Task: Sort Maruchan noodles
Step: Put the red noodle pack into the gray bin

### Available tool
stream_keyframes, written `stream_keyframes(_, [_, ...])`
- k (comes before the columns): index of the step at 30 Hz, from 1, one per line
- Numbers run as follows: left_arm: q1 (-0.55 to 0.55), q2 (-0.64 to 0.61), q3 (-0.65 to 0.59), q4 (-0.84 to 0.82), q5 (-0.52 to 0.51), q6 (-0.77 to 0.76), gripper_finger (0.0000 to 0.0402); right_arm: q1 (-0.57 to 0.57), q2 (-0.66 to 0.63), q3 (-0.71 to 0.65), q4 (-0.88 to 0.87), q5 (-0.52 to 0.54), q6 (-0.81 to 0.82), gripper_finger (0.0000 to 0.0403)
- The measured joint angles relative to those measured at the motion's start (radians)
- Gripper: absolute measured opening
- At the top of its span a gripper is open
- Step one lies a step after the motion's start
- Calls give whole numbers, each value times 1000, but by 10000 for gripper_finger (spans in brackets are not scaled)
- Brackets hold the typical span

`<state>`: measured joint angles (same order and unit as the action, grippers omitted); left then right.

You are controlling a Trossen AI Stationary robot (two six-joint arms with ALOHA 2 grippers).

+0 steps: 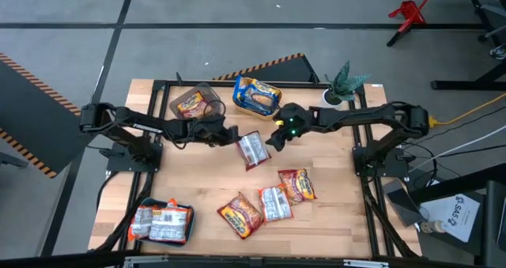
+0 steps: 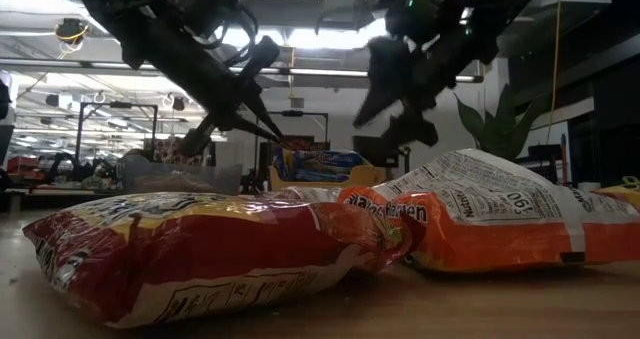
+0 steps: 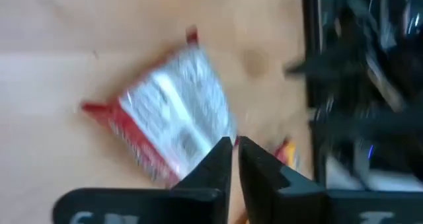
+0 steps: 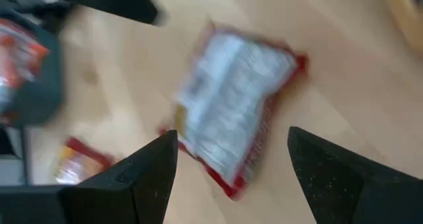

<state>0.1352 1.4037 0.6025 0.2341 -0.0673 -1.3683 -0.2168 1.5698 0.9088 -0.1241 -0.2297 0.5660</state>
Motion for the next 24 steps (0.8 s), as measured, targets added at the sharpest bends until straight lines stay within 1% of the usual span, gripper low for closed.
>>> stream_keyframes(3, [-15, 15, 0, -60, 70, 43, 46, 1, 54, -2, 2, -6, -3, 271])
stream_keyframes(7, [-50, 44, -4, -83, 77, 83, 86, 1, 144, -2, 37, -55, 6, 271])
stream_keyframes(10, [-78, 77, -6, -51, 81, 82, 119, 1, 197, -2, 77, -69, 12, 277])
stream_keyframes(12, [-96, 99, -4, -11, 66, 67, 141, 0, 224, -2, 87, -67, 31, 288])
stream_keyframes(14, [-113, 125, -4, 19, 29, 54, 162, -7, 236, -2, 116, -68, 35, 303])
stream_keyframes(17, [-125, 170, -5, 28, -19, 10, 190, -7, 249, 0, 165, -48, 55, 324])
stream_keyframes(20, [-130, 243, -5, 63, -39, -67, 211, -5, 258, -1, 166, -23, 59, 339])
stream_keyframes(24, [-130, 320, -2, 167, -49, -138, 226, -6, 266, 1, 165, -24, 81, 348])
